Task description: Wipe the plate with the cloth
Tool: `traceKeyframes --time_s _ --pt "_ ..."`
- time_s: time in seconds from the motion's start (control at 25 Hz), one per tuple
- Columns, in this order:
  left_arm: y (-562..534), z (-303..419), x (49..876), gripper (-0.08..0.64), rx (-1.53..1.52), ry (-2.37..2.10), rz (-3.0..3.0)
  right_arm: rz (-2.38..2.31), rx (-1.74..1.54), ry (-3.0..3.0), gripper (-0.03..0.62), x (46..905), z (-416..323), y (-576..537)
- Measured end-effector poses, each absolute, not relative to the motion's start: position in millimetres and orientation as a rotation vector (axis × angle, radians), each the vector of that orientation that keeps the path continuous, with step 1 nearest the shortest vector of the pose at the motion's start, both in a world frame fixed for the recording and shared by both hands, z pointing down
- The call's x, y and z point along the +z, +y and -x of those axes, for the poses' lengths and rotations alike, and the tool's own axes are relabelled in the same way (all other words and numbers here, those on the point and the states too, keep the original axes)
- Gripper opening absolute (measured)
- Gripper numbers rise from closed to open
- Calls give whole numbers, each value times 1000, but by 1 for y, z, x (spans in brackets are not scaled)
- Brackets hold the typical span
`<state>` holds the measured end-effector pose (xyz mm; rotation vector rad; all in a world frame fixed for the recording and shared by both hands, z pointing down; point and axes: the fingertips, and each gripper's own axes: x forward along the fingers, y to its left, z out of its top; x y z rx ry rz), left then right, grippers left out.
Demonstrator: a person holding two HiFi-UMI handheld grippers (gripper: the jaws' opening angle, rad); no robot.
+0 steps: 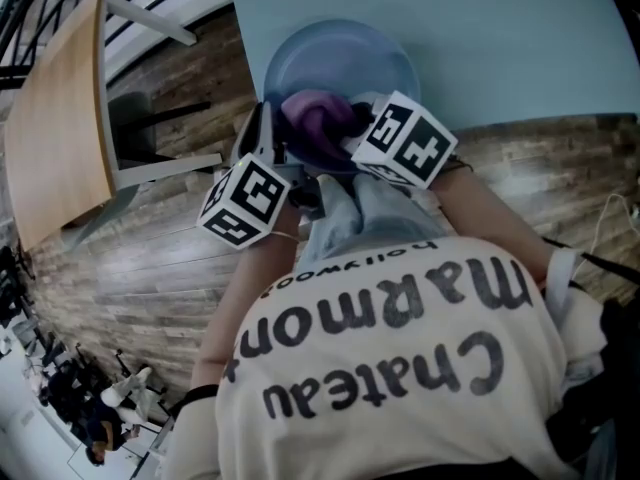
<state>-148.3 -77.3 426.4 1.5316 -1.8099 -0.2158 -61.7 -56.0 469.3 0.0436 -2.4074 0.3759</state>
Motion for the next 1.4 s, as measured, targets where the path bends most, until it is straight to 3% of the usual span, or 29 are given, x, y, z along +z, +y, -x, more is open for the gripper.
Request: traceKeyframes --time_s 0.84,1.4 --pt "-73 152 419 35 -255 -1822 -1544 -224 303 -2153 89 500 -16 -94" --pt "-69 154 413 38 -337 -1796 -1538 -375 468 -2181 89 495 -26 -114"
